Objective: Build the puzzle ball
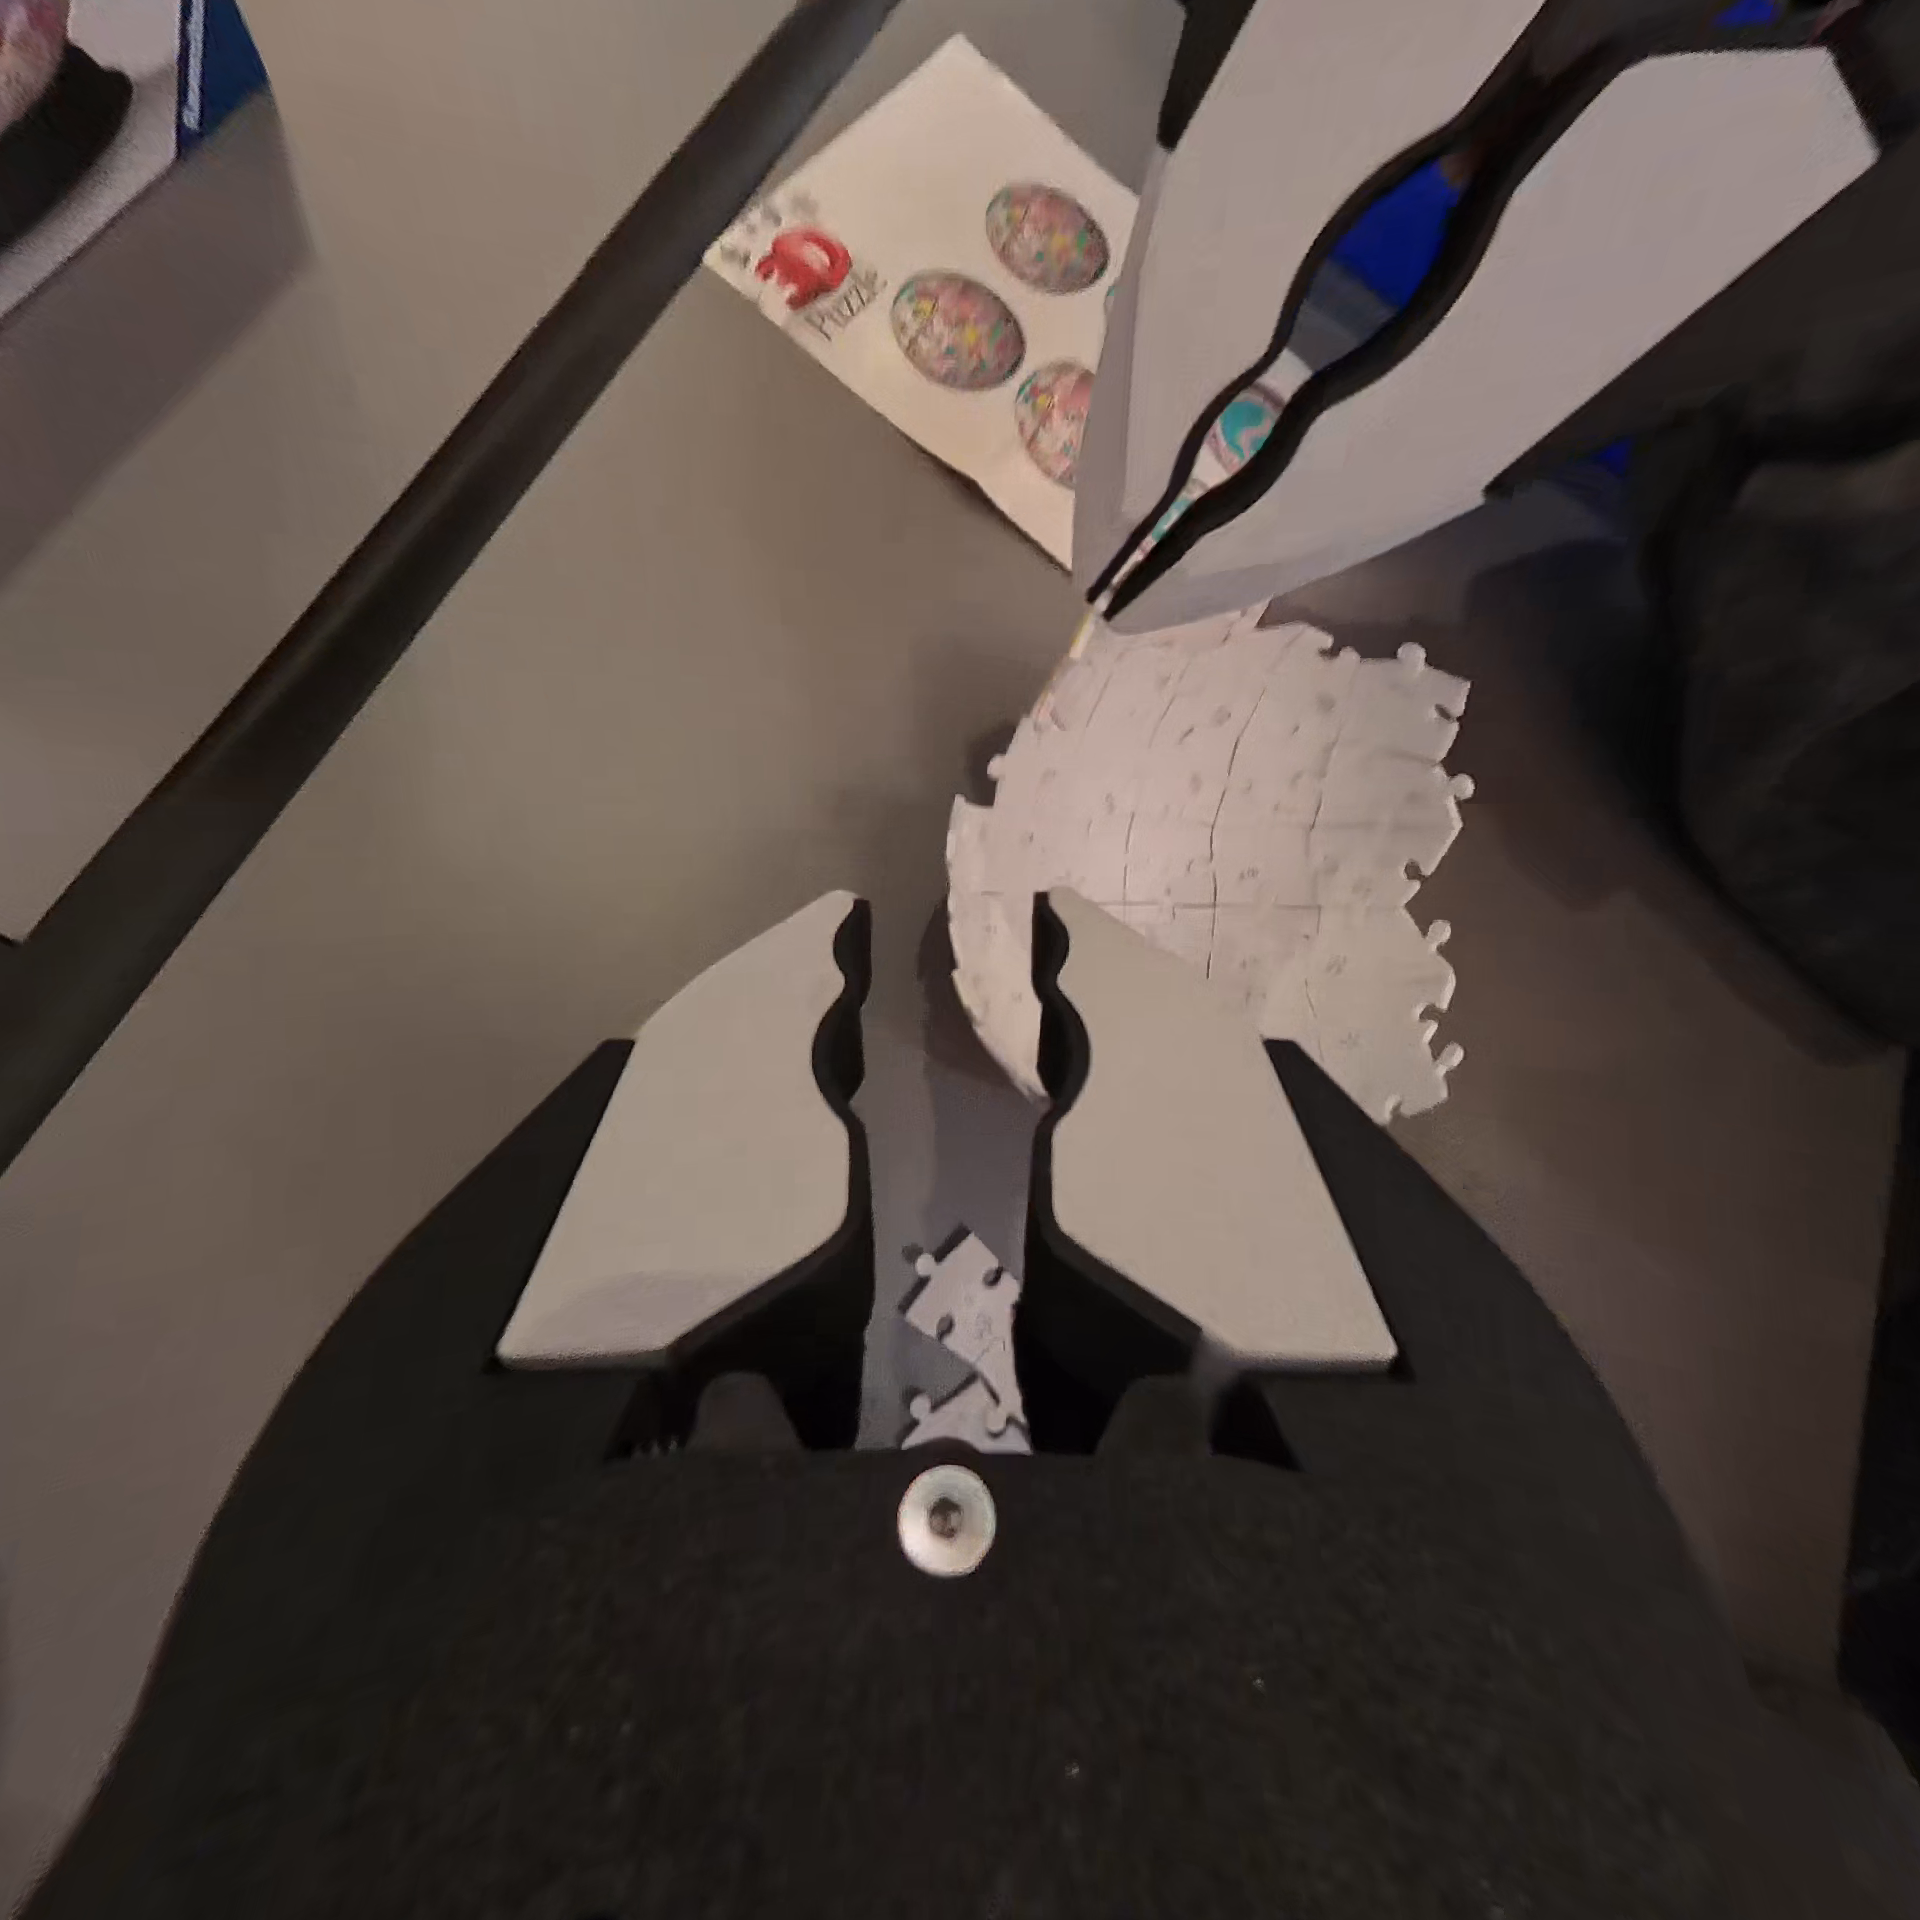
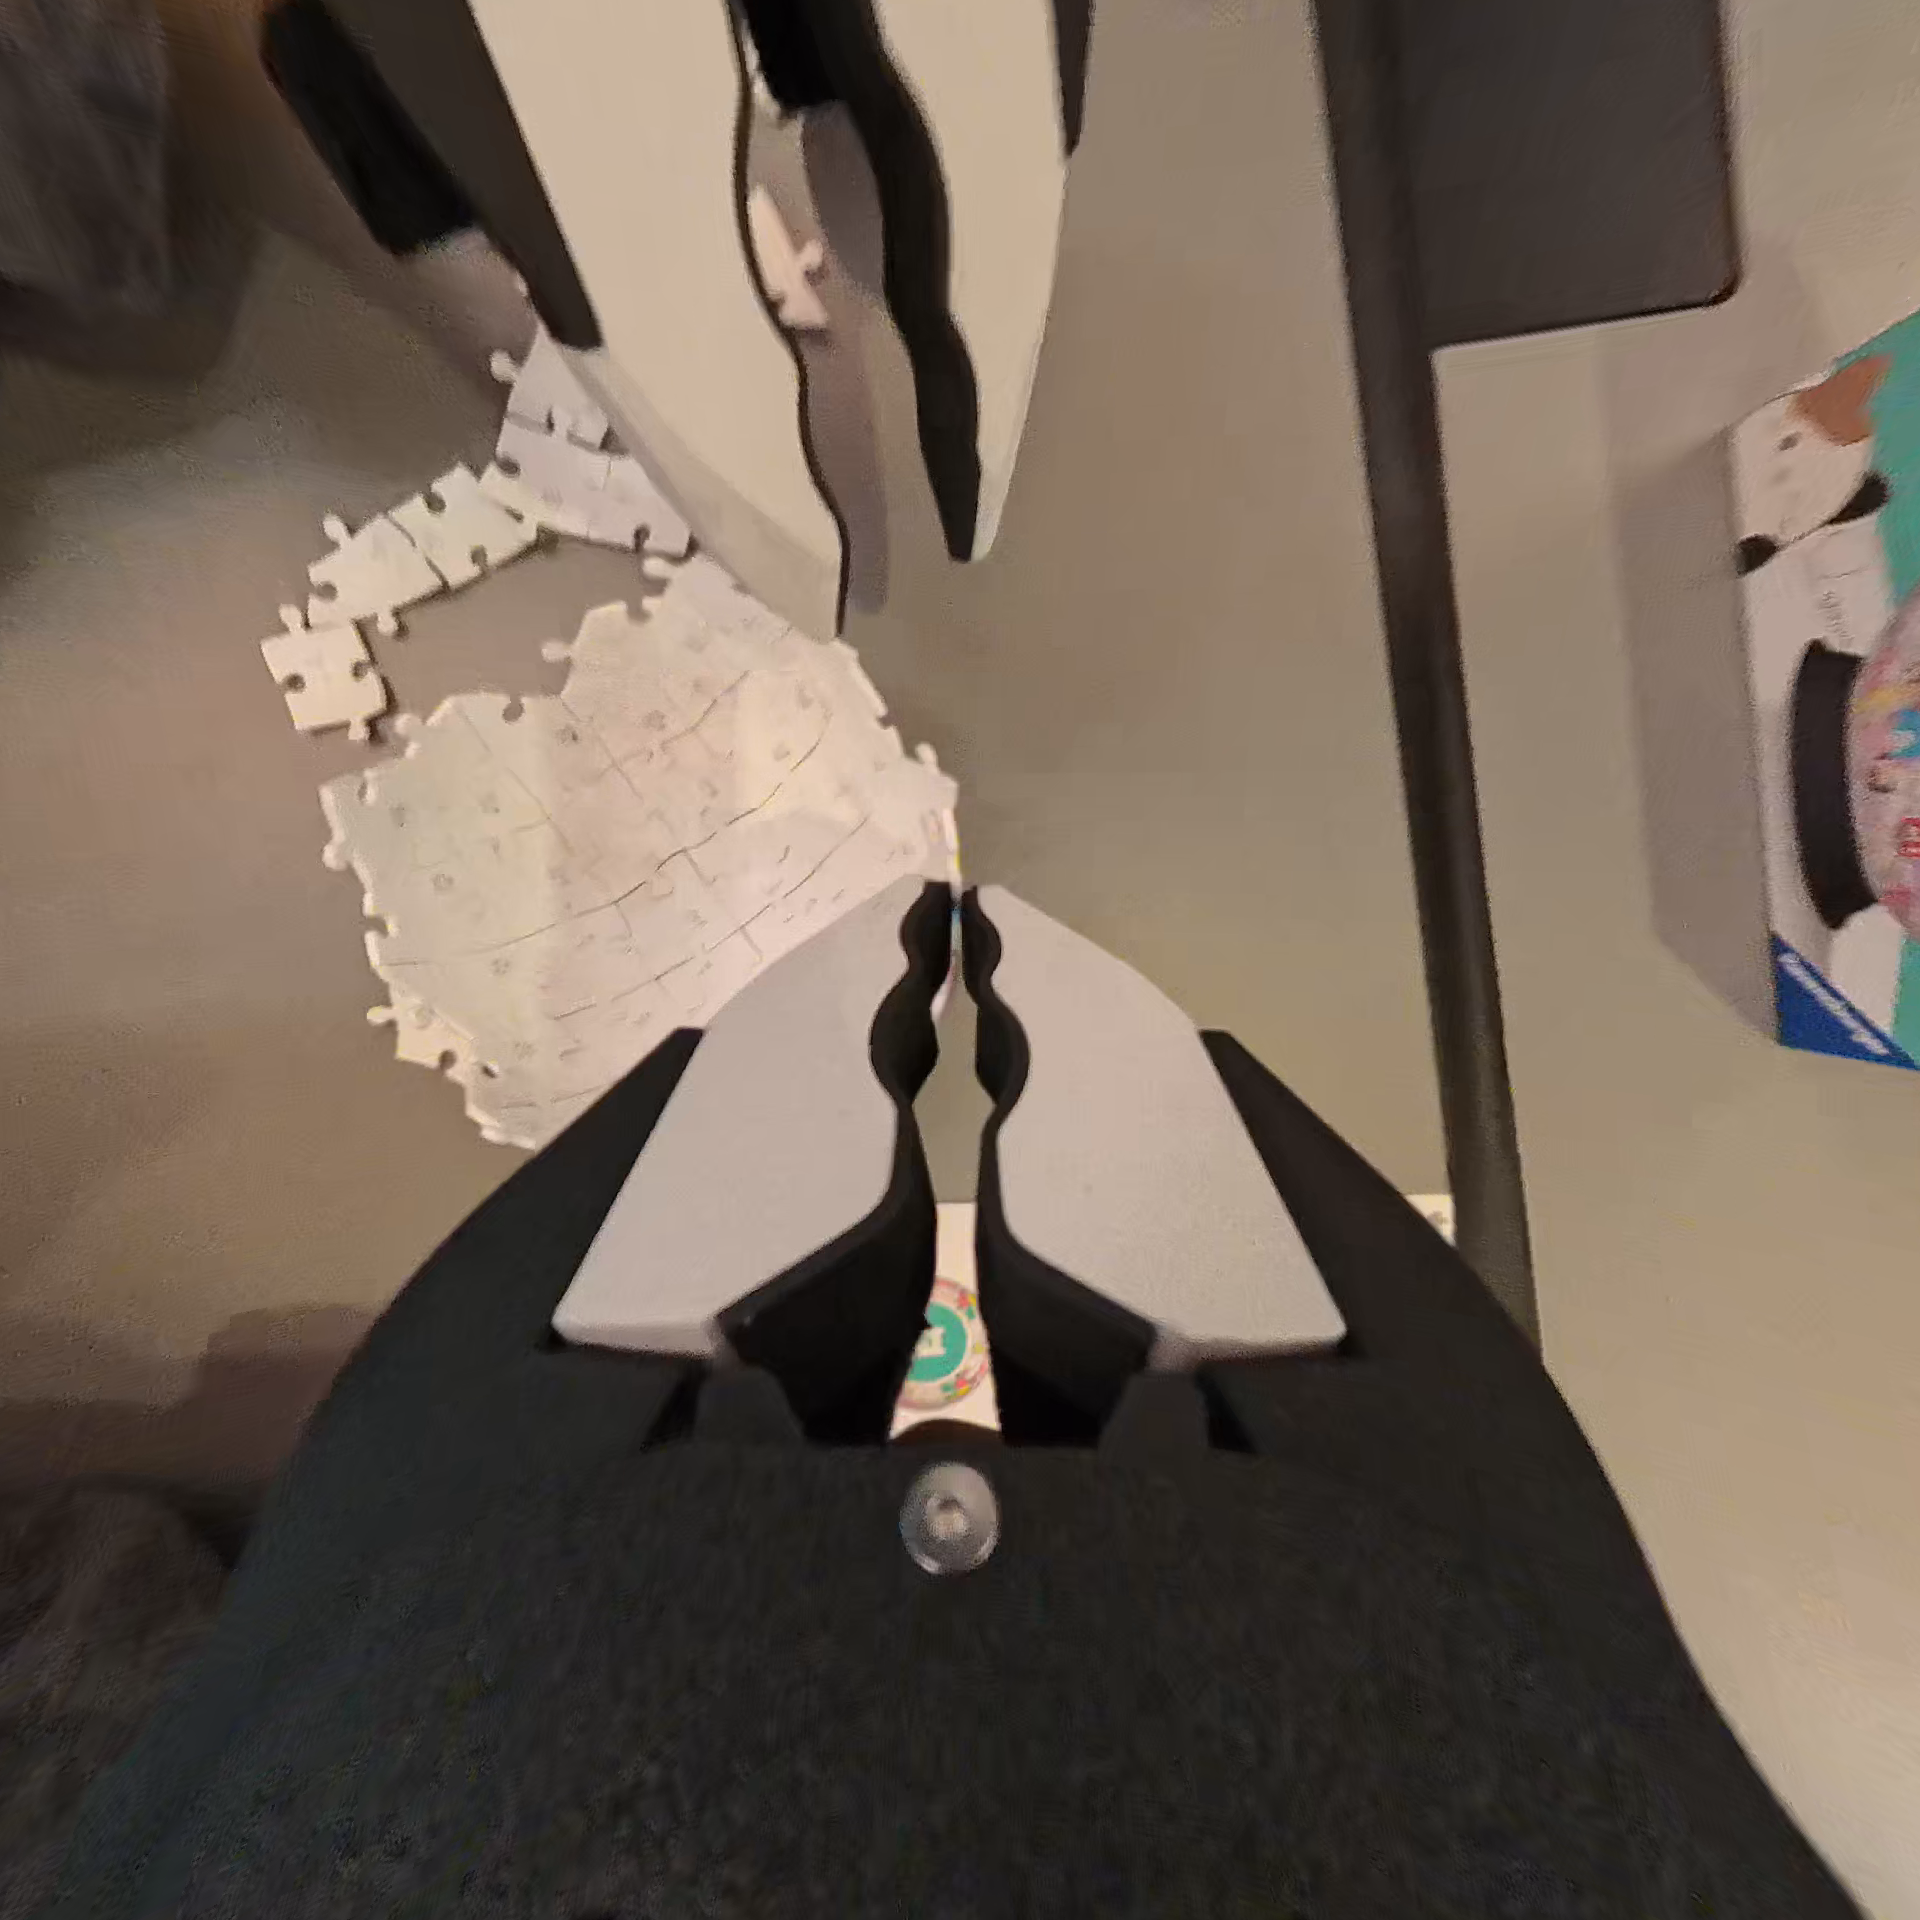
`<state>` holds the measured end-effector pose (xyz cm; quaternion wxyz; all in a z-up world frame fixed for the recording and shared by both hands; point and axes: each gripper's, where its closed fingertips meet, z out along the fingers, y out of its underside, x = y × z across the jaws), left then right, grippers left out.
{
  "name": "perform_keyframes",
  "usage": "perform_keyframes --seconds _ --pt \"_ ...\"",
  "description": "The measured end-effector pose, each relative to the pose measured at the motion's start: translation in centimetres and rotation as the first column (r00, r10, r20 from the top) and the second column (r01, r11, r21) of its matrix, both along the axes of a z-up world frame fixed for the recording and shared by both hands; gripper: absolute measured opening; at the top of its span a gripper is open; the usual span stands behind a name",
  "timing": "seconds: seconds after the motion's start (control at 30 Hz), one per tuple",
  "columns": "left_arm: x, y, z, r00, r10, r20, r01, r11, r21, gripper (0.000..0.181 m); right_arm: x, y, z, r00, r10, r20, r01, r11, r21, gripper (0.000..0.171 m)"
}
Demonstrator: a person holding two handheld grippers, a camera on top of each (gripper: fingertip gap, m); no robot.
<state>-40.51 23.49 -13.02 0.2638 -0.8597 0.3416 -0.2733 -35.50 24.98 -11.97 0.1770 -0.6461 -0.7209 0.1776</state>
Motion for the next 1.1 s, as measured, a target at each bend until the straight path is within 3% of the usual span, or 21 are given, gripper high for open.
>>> perform_keyframes --seconds 0.2,0.4,1.1 --pt "0.4 -0.4 -0.7 0.997 -0.022 0.074 0.027 0.997 -0.066 0.029 -0.1 -0.1 -2.3 0.988 0.07 0.14 -0.092 0.983 0.162 0.002" --pt "1.5 -0.4 -1.2 0.988 -0.052 0.146 0.066 0.993 -0.097 0.029 -0.8 0.0 -3.2 0.988 0.066 0.138 -0.087 0.983 0.158 0.002" --pt "3.3 0.3 -3.5 0.99 -0.086 0.109 0.098 0.989 -0.109 0.019 0.0 1.2 -3.9 0.987 -0.006 0.159 -0.017 0.989 0.145 0.002"
